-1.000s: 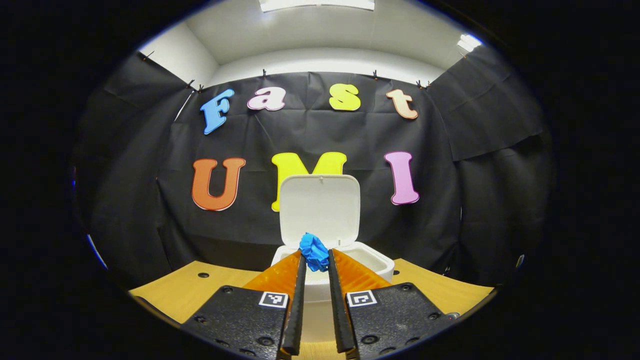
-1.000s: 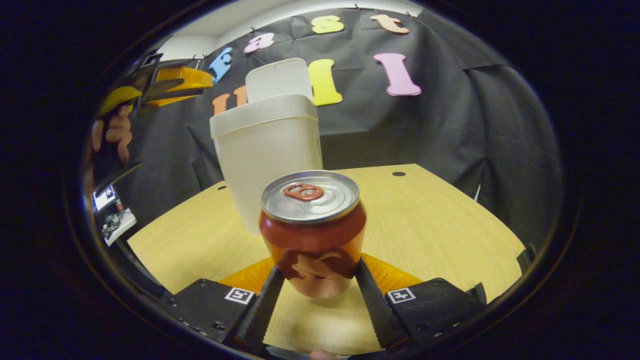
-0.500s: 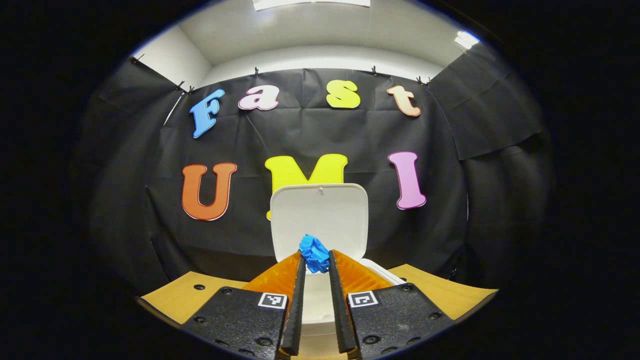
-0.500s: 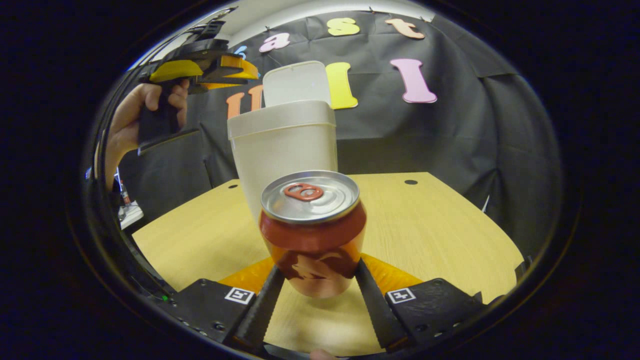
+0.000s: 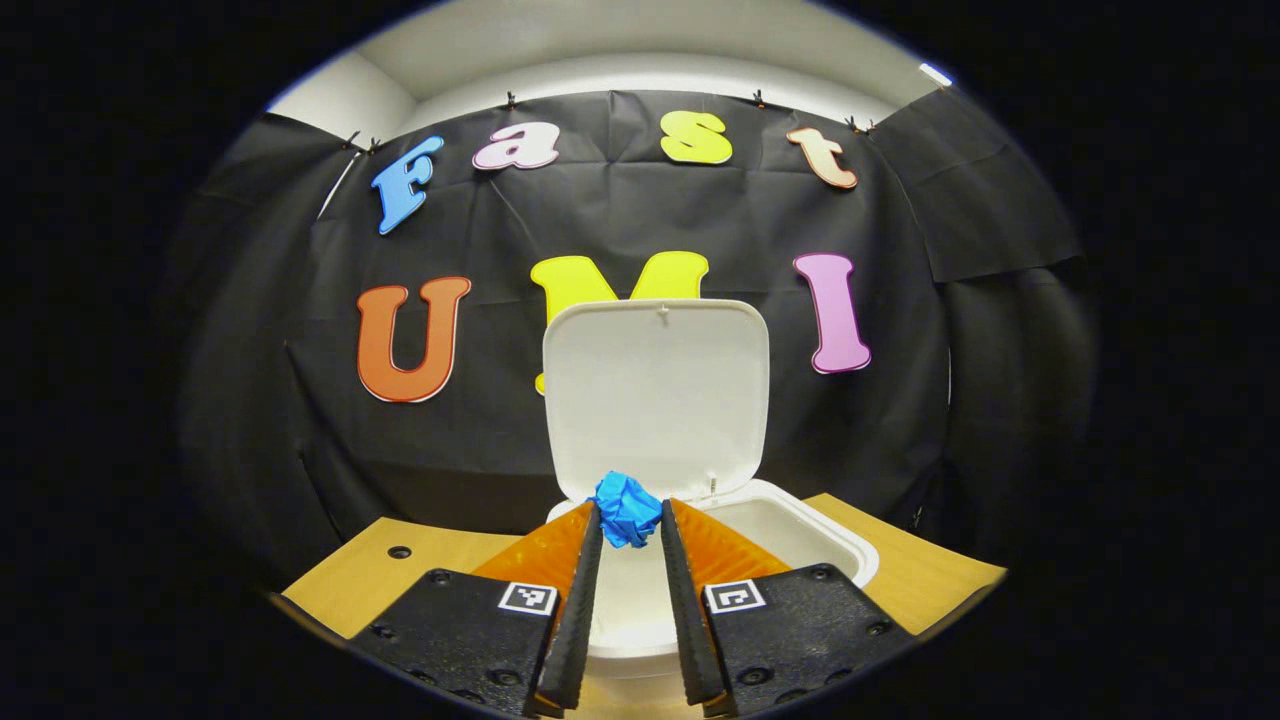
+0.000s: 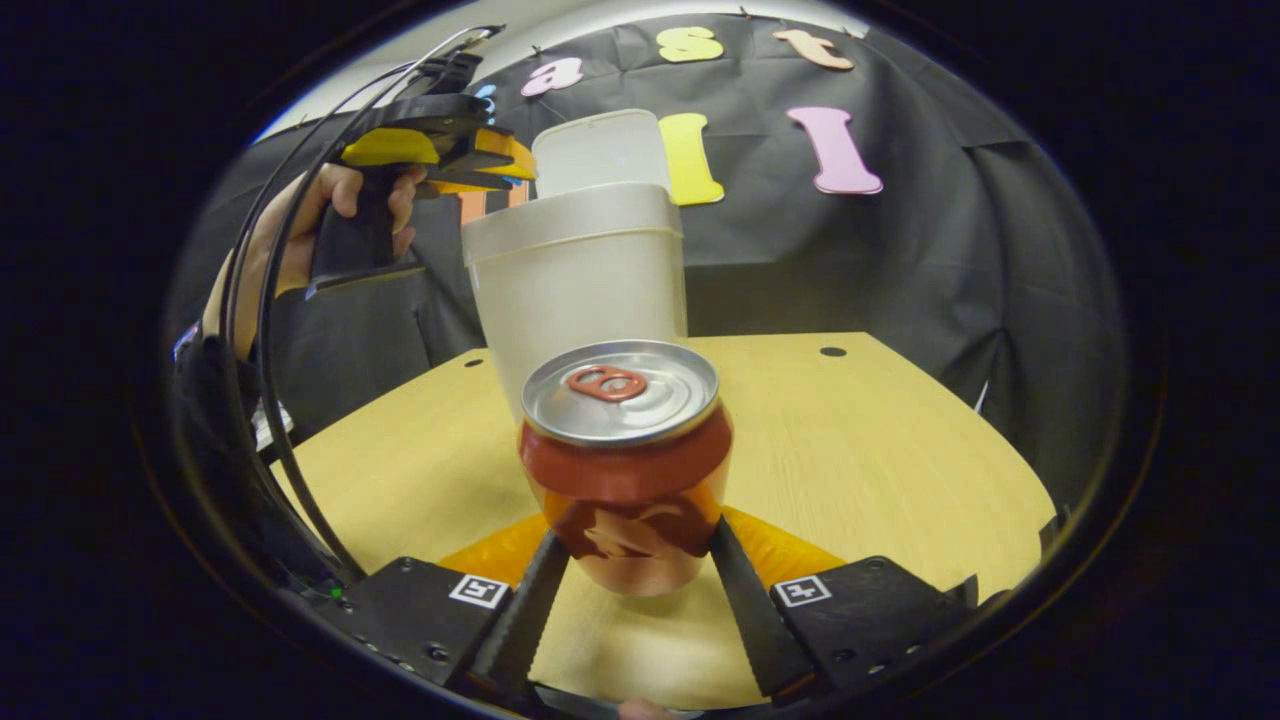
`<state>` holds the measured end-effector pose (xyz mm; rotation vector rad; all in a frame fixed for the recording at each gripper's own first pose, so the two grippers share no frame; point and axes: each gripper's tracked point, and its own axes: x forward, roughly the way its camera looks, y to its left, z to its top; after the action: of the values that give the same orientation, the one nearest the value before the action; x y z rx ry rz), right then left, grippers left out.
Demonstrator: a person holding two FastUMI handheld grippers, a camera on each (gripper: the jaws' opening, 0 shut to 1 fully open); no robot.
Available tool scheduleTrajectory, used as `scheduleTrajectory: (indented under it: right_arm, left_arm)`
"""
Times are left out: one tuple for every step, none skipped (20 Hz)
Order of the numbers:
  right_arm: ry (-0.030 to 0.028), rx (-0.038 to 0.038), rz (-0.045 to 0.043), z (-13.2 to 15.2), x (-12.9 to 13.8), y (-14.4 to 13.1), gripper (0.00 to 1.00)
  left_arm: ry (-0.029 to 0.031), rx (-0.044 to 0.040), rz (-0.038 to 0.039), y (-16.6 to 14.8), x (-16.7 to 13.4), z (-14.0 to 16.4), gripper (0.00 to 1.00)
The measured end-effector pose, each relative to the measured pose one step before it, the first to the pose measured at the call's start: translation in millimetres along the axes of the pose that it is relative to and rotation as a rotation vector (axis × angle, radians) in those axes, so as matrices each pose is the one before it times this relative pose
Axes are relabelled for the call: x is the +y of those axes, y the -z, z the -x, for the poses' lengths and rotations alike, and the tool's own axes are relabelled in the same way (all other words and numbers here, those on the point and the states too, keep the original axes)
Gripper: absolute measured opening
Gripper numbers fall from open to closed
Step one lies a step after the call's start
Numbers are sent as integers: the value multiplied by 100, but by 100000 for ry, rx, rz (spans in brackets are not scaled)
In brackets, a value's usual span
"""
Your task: Press the lid of the desktop garbage bin to open it, pick up the crumpled paper on the desktop and throw it into the bin, then pick up the pop can on the desktop and drop it into the bin, and finally close the garbage bin lid.
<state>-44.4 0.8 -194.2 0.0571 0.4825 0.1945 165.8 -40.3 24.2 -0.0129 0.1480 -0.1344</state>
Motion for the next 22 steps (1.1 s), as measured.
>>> scheduleTrajectory:
  right_arm:
    - [-129,-65,-206,-69,140,35,81]
    - [22,-285,-23,42,-2,-45,81]
    - [275,-713,-27,11,-158,-168,81]
    - [299,-659,-408,-16,-228,-273,81]
    - [27,-190,-707,38,78,4,81]
    - [73,116,-628,-14,7,28,81]
    - [223,-18,-324,28,12,99,81]
    - [150,-43,23,67,1,-66,81]
    - [186,-416,-83,41,-37,-93,81]
    - [-2,-385,-119,20,24,-97,81]
    - [22,-112,-22,7,22,25,80]
    - [-25,-227,260,20,8,-44,81]
    - [176,-369,387,26,-39,-84,81]
    - [37,-446,318,64,-25,-126,81]
    - [181,-611,152,18,-47,-129,81]
    - [229,-350,94,44,-48,-146,81]
    - [275,-373,74,107,-29,-54,81]
    - [258,-268,124,106,-48,-164,81]
    - [267,-647,142,97,-27,-215,81]
    - [171,-761,186,116,-37,-361,81]
    - [52,-931,184,195,-1,-430,81]
    - [107,-591,312,293,48,-465,81]
  left_arm:
    - [298,1173,396,298,-48,-217,39]
    - [-195,1417,401,387,49,-11,40]
    - [-16,1070,210,326,118,-201,43]
    - [-634,611,-138,107,163,-17,60]
    - [-137,500,-298,82,147,6,69]
    - [-493,-81,25,-24,80,24,82]
    - [-185,-329,-28,-90,77,24,80]
    - [413,-372,417,-34,-230,-283,99]
    - [321,-331,163,-173,82,493,100]
    - [187,-168,-246,-96,-81,235,99]
    - [124,-261,-442,-112,-35,85,99]
    - [439,-377,-499,-141,-88,238,99]
    - [564,-367,-52,-61,-81,167,99]
    - [699,-538,436,-123,-171,203,99]
    - [331,-398,547,-65,40,251,99]
    - [171,-274,195,-31,3,290,99]
    - [-267,-223,-21,6,206,233,99]
    - [-67,-337,52,-36,252,316,99]
    - [-32,-495,361,-108,151,349,99]
    - [-123,-641,361,57,255,470,99]
    - [-184,-620,220,104,353,560,99]
    - [-136,-571,96,290,313,647,100]
